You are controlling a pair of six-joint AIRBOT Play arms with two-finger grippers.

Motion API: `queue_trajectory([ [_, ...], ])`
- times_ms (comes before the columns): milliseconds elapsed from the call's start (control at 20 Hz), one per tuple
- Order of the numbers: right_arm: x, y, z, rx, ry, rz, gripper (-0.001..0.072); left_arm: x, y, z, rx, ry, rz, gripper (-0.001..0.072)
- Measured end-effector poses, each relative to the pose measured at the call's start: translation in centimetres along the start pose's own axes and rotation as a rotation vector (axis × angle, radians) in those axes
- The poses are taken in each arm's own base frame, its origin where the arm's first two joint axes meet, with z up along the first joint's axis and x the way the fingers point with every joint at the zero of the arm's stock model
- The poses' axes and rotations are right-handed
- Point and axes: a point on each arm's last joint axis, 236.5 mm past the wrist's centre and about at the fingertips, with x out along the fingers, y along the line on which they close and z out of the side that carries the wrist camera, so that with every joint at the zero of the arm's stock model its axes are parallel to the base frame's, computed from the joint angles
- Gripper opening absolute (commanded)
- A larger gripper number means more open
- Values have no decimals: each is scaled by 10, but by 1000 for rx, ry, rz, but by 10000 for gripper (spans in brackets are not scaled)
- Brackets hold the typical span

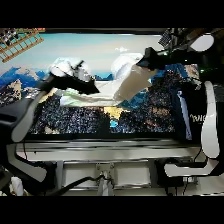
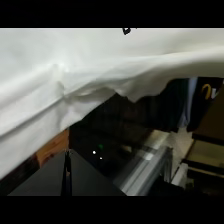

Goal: Fold the clothes and pants, and hang the long-sleeved shirts on hangers.

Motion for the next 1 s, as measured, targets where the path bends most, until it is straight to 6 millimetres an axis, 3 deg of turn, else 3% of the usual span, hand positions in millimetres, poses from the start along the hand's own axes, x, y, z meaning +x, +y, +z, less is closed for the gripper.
queue_trajectory([
  [200,41,41,-7,-36,-4,42,17,-99,34,9,-50,-111,25,4],
  [400,94,89,-20,-58,-17,100,17,-179,77,-20,-117,-215,143,4],
  [600,155,144,-40,-64,-47,181,17,-216,99,-59,-183,-322,227,4],
  [800,221,190,-63,-62,-39,254,22,-222,106,-78,-210,-379,265,4],
  [850,238,198,-68,-53,-35,272,76,-223,108,-80,-212,-384,273,4],
  [950,270,208,-77,7,-17,312,411,-223,109,-82,-216,-395,278,5],
  [1000,283,210,-84,49,3,330,463,-223,109,-83,-218,-395,279,5],
])
